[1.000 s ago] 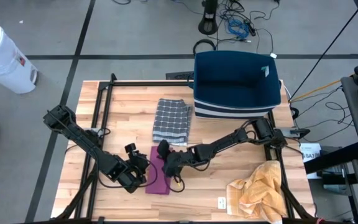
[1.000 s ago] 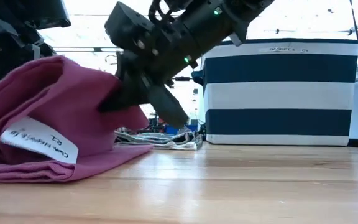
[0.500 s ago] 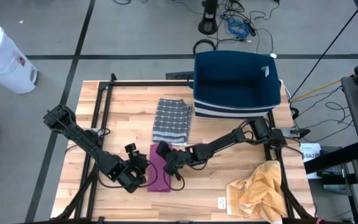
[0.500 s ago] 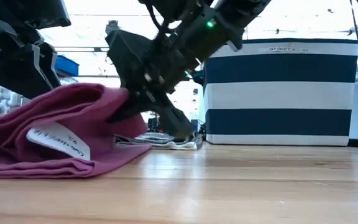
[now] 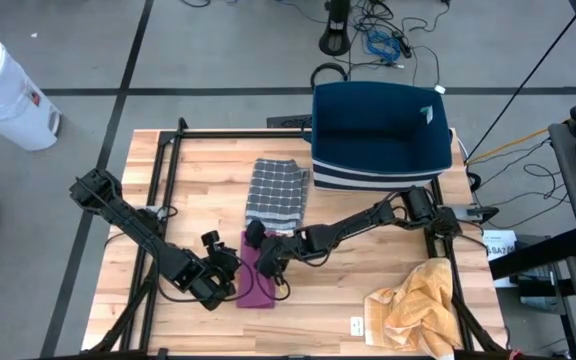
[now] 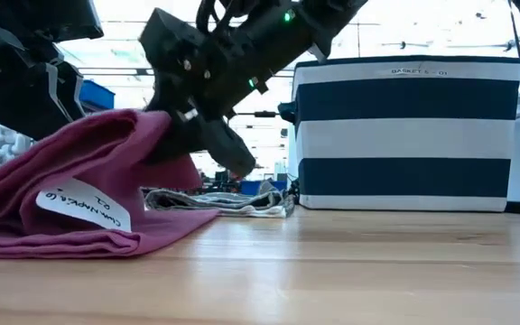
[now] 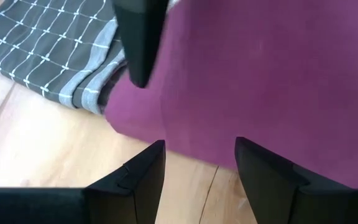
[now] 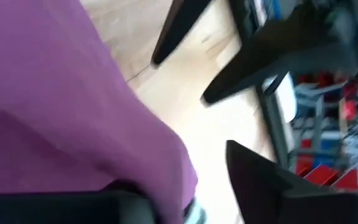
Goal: Fold towel
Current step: Fold the pink towel
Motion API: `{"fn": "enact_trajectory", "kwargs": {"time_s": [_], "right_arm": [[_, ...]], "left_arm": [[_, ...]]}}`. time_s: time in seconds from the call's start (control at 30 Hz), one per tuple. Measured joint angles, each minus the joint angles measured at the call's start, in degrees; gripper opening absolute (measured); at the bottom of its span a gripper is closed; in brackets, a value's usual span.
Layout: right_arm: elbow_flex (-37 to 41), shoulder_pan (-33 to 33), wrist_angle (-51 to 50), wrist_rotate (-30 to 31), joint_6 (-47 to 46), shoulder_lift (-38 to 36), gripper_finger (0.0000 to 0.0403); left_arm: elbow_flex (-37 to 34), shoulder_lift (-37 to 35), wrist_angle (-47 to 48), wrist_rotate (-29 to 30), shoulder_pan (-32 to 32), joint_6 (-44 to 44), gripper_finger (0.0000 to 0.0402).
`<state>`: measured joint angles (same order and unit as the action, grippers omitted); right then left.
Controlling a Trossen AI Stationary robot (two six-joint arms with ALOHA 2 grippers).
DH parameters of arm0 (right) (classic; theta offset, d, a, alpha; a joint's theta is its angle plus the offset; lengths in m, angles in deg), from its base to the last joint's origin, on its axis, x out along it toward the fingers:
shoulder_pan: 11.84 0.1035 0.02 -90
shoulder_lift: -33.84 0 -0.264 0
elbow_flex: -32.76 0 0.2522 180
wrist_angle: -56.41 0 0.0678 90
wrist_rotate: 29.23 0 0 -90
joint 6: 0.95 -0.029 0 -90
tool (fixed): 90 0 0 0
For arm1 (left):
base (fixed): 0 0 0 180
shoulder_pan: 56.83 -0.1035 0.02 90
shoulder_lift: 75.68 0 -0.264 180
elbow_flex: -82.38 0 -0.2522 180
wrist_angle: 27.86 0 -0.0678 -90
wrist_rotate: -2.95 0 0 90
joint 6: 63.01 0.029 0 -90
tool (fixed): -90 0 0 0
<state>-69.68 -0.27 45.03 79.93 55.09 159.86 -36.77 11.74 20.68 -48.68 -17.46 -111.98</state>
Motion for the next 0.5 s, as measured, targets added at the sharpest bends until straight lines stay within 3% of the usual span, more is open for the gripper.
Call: {"fn": "enact_trajectory", "kwargs": {"time_s": [0.2, 0.5], "right_arm": [[0.0, -2.0, -9.4, 3.6, -7.5, 0.0, 0.0206], [0.0, -2.5, -22.7, 8.6, -16.8, -0.2, 0.0211]], "left_arm": [[0.0, 0.0, 0.0, -0.2, 0.0, 0.0, 0.0202], [0.0, 0.0, 0.0, -0.2, 0.0, 0.0, 0.0202]]}}
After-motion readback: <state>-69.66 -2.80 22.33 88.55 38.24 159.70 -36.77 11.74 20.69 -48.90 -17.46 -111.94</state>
